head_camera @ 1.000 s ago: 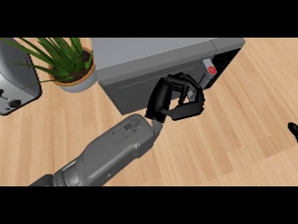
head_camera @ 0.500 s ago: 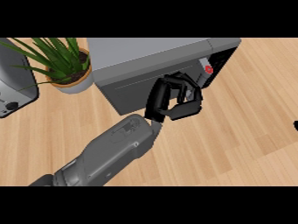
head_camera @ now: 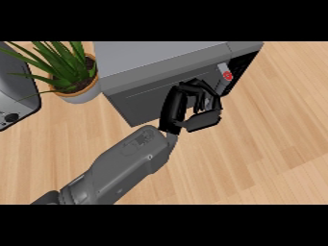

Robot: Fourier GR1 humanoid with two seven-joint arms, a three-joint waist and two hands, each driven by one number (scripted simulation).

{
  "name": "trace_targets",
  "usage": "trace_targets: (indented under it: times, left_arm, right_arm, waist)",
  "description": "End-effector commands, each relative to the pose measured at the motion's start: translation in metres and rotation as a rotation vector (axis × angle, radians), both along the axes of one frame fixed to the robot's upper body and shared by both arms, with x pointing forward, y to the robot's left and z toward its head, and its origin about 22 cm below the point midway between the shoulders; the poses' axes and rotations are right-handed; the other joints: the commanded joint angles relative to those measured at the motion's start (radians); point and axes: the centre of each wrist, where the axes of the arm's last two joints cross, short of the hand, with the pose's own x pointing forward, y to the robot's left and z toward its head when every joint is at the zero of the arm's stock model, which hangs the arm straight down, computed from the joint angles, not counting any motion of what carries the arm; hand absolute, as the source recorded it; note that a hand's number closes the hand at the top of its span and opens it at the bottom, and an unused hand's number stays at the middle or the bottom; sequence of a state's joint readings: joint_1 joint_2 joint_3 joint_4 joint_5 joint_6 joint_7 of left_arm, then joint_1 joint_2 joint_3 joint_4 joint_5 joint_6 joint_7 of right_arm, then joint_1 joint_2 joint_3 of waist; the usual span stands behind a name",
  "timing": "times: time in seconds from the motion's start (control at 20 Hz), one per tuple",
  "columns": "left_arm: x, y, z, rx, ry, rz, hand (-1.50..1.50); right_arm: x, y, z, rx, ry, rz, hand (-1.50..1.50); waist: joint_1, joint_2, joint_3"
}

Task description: Pick up the milk, place it into the microwave and close the microwave

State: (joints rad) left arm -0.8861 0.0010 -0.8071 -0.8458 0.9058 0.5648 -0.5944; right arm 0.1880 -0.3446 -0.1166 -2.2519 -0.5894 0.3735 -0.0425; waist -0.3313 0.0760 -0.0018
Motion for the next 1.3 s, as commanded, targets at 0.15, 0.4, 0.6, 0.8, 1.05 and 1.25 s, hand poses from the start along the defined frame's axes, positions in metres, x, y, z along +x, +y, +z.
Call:
trace_targets:
  times: [0.15, 0.4, 0.6, 0.8, 1.05, 1.25]
  left_arm:
    - [0.02, 0.002, 0.01, 0.005, 0.005, 0.032, 1.5]
    - [0.02, 0.002, 0.008, 0.0, -0.007, 0.041, 1.5]
    - [0.02, 0.003, 0.005, 0.007, -0.006, 0.041, 1.5]
    - [0.021, 0.004, 0.005, -0.007, -0.013, 0.054, 1.5]
    - [0.019, 0.001, 0.004, -0.002, -0.024, 0.032, 1.5]
    - [0.021, 0.002, 0.005, -0.01, -0.032, 0.033, 1.5]
  right_arm:
    - [0.0, -0.002, 0.009, -0.007, -0.01, 0.008, -1.5]
    - [0.002, -0.006, 0.01, 0.0, 0.0, 0.01, -1.5]
    - [0.004, -0.009, 0.015, 0.004, -0.014, -0.003, -1.5]
    - [0.003, -0.008, 0.018, -0.006, -0.001, 0.039, -1.5]
    - [0.006, -0.005, 0.022, 0.003, -0.014, 0.112, -1.5]
    - [0.007, -0.006, 0.024, -0.002, -0.007, 0.133, -1.5]
  waist:
    - [-0.013, 0.012, 0.0]
    - [-0.019, 0.017, 0.001]
    - [-0.021, 0.02, 0.001]
    - [-0.02, 0.017, 0.001]
    - [-0.017, 0.019, 0.002]
    - [-0.006, 0.021, 0.002]
